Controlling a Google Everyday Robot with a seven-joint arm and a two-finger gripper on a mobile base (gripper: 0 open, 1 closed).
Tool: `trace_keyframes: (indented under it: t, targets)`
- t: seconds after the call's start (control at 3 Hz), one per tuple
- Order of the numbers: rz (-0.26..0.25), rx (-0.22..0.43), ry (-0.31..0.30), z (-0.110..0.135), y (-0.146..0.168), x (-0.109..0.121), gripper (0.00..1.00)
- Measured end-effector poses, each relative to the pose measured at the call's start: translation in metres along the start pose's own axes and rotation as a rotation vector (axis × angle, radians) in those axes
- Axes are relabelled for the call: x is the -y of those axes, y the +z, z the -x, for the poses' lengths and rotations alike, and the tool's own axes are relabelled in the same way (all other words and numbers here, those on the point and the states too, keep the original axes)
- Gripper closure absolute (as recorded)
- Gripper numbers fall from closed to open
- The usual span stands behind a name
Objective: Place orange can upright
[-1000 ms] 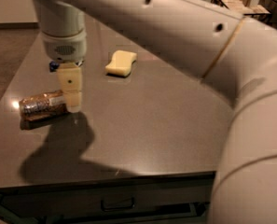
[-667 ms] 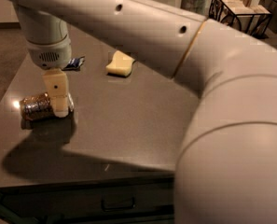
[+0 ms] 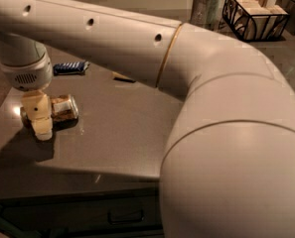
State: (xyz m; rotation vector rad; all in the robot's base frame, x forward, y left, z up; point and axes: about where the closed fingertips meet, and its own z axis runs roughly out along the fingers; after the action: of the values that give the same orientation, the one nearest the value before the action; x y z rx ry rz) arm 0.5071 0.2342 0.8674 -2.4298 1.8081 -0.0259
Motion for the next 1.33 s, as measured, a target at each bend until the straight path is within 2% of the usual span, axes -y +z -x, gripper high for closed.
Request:
trace_keyframes:
  t: [0.33, 0.67, 1.0, 1.33]
  targets:
    - [0.011, -0.014, -0.007, 0.014, 0.009, -0.002, 0.16]
    - [0.030, -0.011, -0.008, 0.019, 0.014, -0.001, 0.39]
    - [0.060, 0.020, -0.008, 0.020, 0.013, 0.000, 0.62]
    - [0.085, 0.131, 0.001, 0.010, -0.005, 0.006, 0.85]
